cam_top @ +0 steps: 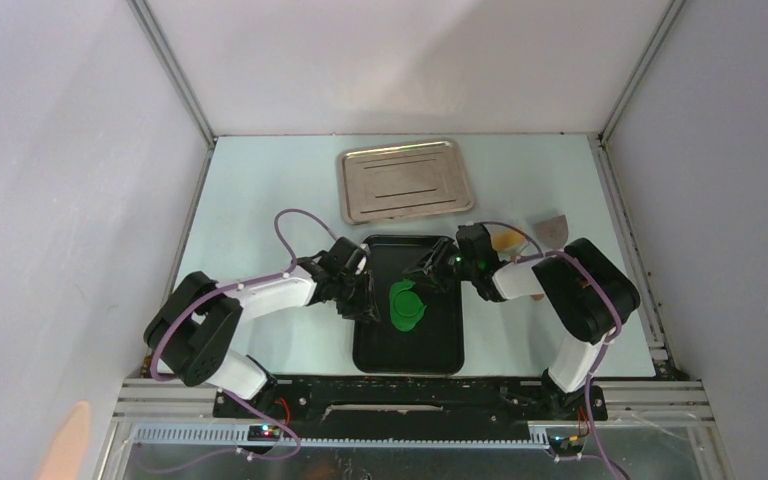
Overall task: Roll out the dumpling wrappers from the dough
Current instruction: Remove the dumpling wrapper from the work surface.
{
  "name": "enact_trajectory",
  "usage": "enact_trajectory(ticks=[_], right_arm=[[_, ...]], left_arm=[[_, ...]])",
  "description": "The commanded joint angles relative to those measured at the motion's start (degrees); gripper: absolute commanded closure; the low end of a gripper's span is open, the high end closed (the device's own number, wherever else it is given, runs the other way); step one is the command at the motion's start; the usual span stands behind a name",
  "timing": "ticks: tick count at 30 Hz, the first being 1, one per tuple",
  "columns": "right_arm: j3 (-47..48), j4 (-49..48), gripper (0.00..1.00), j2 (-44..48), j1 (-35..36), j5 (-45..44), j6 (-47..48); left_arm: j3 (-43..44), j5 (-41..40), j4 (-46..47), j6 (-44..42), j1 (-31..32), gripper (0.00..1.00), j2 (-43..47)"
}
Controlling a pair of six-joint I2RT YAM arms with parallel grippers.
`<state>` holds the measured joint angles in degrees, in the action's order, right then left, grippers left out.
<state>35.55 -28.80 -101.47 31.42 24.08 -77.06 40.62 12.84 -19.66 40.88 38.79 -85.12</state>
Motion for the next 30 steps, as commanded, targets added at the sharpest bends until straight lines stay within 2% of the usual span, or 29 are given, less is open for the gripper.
enact_trajectory(ticks=[1,13,16,22,26,30], right_arm=[[5.18,-0.66,0.64,-1.02,0.61,1.17,0.05],[9.05,4.3,0.64,0.76,-2.33,1.31,3.41],[9.01,9.25,0.64,3.73,-3.85,0.1,6.98],[6.63,21.97,0.64,15.36,-7.52,-4.81,16.15],[4.82,29.46,0.64,23.7,-10.95,-7.11,21.08],[3.67,37.24,0.64,30.64,-14.79,-9.5,25.09]], left_arm=[[0.67,-1.08,-0.96,-1.6,0.4,0.66,-0.02],[0.78,-1.9,-1.44,-1.92,0.41,0.66,3.64],[1.84,-2.55,-2.95,-2.39,0.41,0.65,5.26],[7.87,-6.02,-8.19,-4.72,1.02,0.62,9.01],[14.35,-7.4,-10.37,-6.48,3.27,0.58,5.76],[23.88,-10.51,-14.14,-8.69,7.38,0.56,-3.16]])
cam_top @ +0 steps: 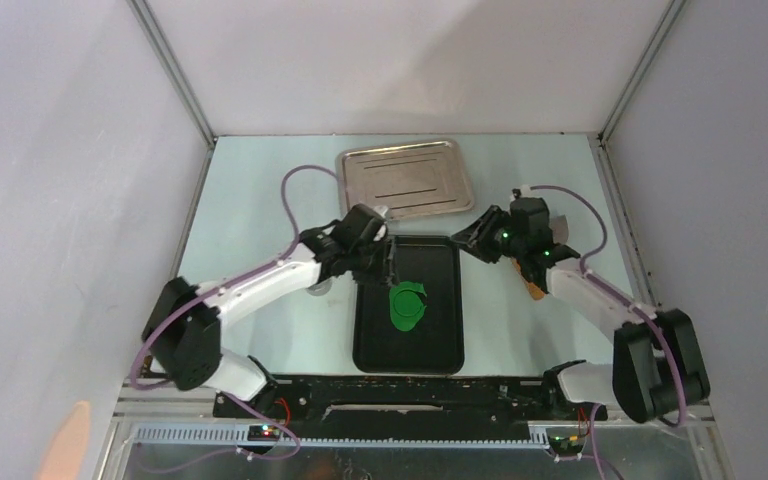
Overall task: Roll out the dumpling wrappers from the dough
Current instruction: Remove the dumpling wrapper from the work surface.
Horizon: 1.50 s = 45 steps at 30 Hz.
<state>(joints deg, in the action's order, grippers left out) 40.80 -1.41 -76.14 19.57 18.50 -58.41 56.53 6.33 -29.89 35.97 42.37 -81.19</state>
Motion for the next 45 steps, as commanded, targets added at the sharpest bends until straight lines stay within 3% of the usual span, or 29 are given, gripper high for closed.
enact_trajectory(ticks=[1,6,12,19,27,45], right_arm=[[-2.41,10.83,0.64,7.04,-4.27,-3.91,6.54],[-6.72,14.53,0.64,15.7,-11.73,-2.73,7.16],[-8.31,18.7,0.63,19.92,-17.86,-0.3,10.13],[-8.93,18.49,0.63,20.07,-18.69,0.88,10.35],[-8.98,17.96,0.63,19.54,-18.78,1.27,10.42],[-8.98,17.47,0.63,19.14,-18.78,1.1,9.96]], left_arm=[[10.43,-4.41,-4.71,-4.37,4.95,0.56,-9.2],[21.84,-6.06,-7.67,-4.66,9.31,0.47,-19.64],[29.11,-16.42,-12.71,-4.41,12.82,0.44,-26.71],[27.99,-9.07,-5.66,-5.93,13.53,0.53,-28.46],[35.43,-6.8,-8.28,-8.61,13.52,0.58,-36.3],[31.84,-9.68,-9.82,-10.27,7.42,0.6,-37.17]])
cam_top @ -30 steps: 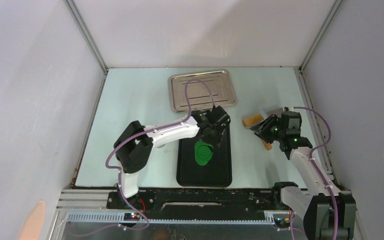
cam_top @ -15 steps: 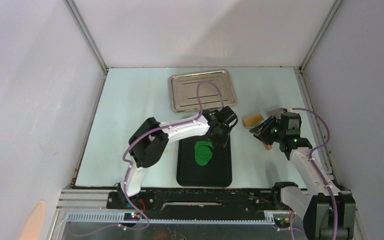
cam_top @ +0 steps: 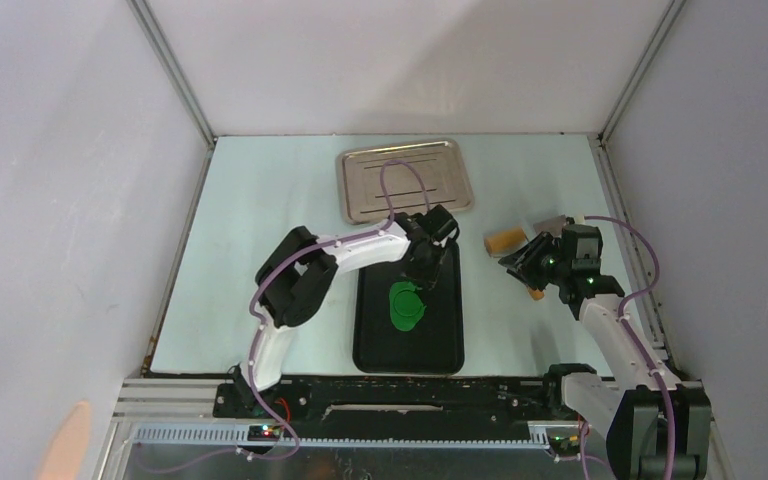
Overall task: Roll out the dumpling wrappers from the dough
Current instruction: Remove the dumpling wrapper from the work surface.
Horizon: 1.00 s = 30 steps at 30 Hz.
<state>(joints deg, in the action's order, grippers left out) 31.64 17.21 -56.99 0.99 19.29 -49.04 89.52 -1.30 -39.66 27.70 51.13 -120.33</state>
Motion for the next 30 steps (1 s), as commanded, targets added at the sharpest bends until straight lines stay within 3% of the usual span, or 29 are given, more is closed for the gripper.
enact_trajectory(ticks=[1,10,22,30], right_arm=[[0.18,-1.09,0.63,-0.09,-0.2,0.31,0.65],[0.18,-1.3,0.63,-0.53,-0.21,0.31,0.61],[0.17,-1.37,0.63,-0.54,-0.21,0.49,0.26],[0.18,-1.77,0.63,-0.99,-0.21,0.53,0.19]], left_arm=[[-1.3,-2.46,-0.21,-2.04,-1.78,0.6,2.2],[-5.05,-5.79,-0.43,-2.89,-5.08,0.6,5.26],[-10.09,-18.66,1.34,2.99,-6.58,0.55,16.63],[-8.9,-3.92,6.45,0.57,-1.51,0.6,15.66]])
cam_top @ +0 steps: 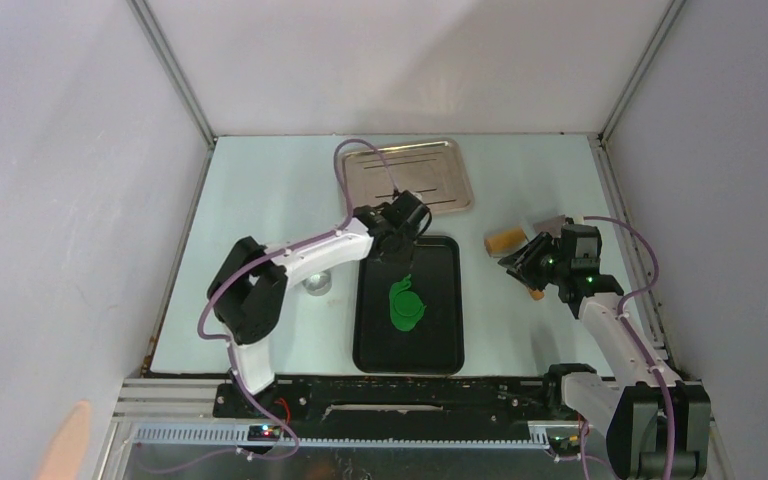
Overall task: Roll out the dumpling wrappers from the dough
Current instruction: Remove the dumpling wrapper from the work surface.
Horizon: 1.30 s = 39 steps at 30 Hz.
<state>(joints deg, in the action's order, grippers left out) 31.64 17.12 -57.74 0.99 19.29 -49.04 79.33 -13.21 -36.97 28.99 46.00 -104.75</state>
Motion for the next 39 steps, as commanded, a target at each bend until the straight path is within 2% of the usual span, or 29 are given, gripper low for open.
enact_trajectory(ticks=[1,7,11,14,22,27,34,39], right_arm=[[0.18,-1.68,0.63,-0.2,-0.28,0.57,0.17],[0.18,-0.77,0.63,0.72,-0.2,0.37,0.64],[0.18,-0.5,0.63,0.8,-0.29,0.39,0.83],[0.18,-0.74,0.64,0.78,-0.34,0.65,0.71],[0.18,-1.16,0.64,-0.25,0.07,1.42,1.05],[0.18,-5.96,0.65,-2.14,5.53,4.26,0.87],[2.2,-12.56,0.92,-12.57,17.95,5.72,-0.04],[3.62,-16.51,1.0,-19.55,22.31,5.45,-2.15]], left_arm=[[2.38,10.62,3.85,-0.94,4.33,0.61,-1.31],[6.31,12.77,3.63,0.0,7.01,0.68,-8.17],[8.13,10.21,1.06,0.25,6.76,0.72,-11.68],[8.34,7.5,-0.56,0.2,6.24,0.79,-13.83],[1.81,3.76,1.88,1.33,3.09,0.79,-8.99],[0.0,3.73,0.89,0.84,1.72,0.8,-7.29],[-4.42,2.86,0.16,0.92,1.49,0.8,-3.86],[-8.39,2.8,0.58,2.15,0.79,0.8,-1.08]])
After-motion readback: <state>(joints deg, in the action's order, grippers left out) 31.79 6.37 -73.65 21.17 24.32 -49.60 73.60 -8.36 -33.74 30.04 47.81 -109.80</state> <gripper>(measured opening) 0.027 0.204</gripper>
